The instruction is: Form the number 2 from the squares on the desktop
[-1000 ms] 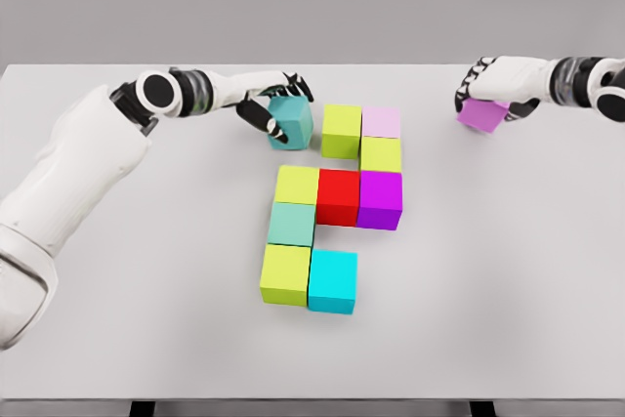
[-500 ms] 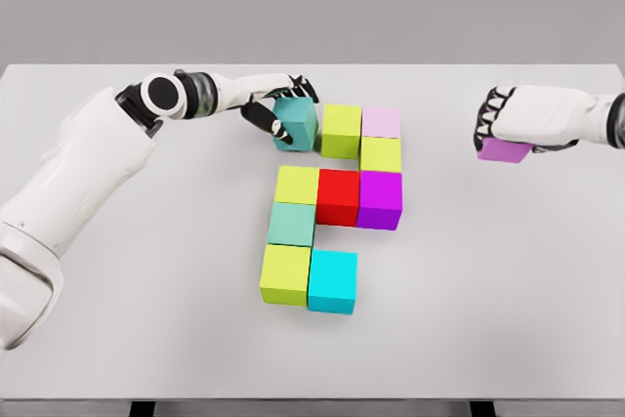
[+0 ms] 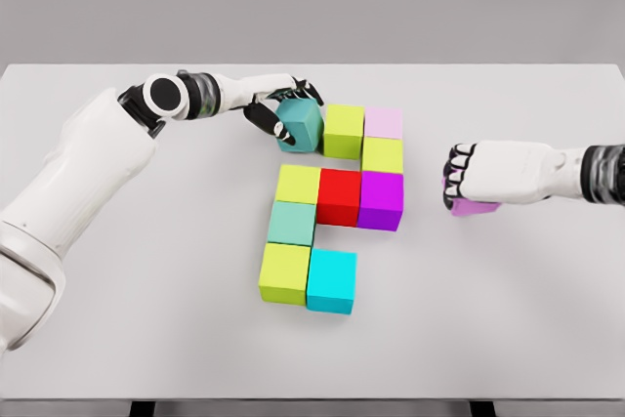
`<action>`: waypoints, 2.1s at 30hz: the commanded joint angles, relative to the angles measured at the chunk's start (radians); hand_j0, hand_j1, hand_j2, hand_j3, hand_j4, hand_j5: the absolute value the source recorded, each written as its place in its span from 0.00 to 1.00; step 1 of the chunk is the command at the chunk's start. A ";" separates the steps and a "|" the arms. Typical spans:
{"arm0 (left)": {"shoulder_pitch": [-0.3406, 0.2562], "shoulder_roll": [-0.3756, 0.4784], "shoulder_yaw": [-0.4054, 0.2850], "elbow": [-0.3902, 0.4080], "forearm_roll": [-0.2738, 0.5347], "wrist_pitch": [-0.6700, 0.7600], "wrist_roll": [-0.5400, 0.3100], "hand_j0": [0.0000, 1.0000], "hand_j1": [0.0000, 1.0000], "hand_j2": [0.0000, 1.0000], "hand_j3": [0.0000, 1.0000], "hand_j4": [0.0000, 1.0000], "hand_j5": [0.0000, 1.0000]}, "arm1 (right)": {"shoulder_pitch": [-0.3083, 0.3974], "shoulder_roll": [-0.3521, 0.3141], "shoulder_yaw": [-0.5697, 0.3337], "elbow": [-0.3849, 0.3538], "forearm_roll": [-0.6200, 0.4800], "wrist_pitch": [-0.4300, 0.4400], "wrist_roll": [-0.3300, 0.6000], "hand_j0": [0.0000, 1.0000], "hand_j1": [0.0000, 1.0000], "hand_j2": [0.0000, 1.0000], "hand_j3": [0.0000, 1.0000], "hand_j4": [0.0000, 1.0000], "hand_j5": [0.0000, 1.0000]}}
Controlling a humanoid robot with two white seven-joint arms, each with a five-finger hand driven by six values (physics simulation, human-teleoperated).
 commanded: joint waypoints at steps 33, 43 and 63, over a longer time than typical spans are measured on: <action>0.012 -0.012 0.046 0.003 0.009 -0.065 0.000 1.00 1.00 1.00 1.00 1.00 1.00 | -0.149 -0.011 0.259 -0.007 -0.204 0.003 0.000 0.65 0.65 0.65 0.65 0.65 0.65; 0.012 -0.040 0.047 0.048 0.008 -0.086 0.000 1.00 1.00 1.00 1.00 1.00 1.00 | -0.150 -0.031 0.312 -0.010 -0.204 0.003 0.000 0.65 0.65 0.65 0.65 0.65 0.65; 0.005 -0.092 0.072 0.150 0.003 -0.123 0.000 1.00 1.00 1.00 1.00 1.00 1.00 | -0.193 -0.019 0.378 -0.013 -0.216 0.003 0.000 0.75 0.75 0.75 0.75 0.75 0.75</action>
